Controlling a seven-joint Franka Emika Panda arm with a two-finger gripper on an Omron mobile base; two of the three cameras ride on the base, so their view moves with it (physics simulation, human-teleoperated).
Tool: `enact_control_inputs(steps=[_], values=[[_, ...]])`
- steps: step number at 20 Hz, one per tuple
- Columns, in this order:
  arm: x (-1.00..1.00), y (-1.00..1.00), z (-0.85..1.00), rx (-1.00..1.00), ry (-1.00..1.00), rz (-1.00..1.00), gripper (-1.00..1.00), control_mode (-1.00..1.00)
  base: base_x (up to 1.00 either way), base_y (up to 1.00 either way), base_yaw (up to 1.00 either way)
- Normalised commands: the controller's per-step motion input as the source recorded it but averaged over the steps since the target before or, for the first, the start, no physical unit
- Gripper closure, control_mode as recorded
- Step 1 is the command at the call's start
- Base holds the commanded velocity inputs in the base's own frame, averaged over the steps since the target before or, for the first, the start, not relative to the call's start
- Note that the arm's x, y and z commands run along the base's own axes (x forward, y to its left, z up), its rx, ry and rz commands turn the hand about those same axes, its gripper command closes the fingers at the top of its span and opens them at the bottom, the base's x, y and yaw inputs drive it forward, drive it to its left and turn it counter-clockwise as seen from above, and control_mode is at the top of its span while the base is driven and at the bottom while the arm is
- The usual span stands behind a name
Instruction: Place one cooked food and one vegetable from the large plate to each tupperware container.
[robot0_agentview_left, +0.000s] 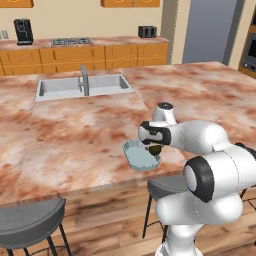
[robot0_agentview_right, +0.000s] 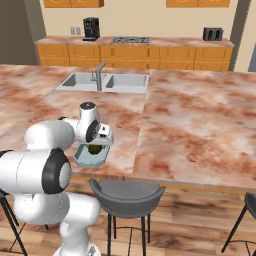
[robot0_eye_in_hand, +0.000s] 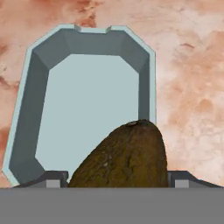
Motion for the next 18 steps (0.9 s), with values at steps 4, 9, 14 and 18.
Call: enact_control_inputs(steps=[4, 9, 14, 18], values=[[0.67, 0.23, -0.04, -0.08, 0.29, 0.03, 1.0, -1.0, 0.0, 0.0, 0.0], [0.4, 0.03, -0.14, -0.08, 0.19, 0.01, 1.0, -1.0, 0.0, 0.0, 0.0], [-0.1, 0.0, -0.45, 0.0, 0.03, 0.0, 1.0, -1.0, 0.0, 0.0, 0.0], [-0.24, 0.0, -0.5, 0.0, 0.0, 0.0, 1.0, -1.0, 0.0, 0.0, 0.0]])
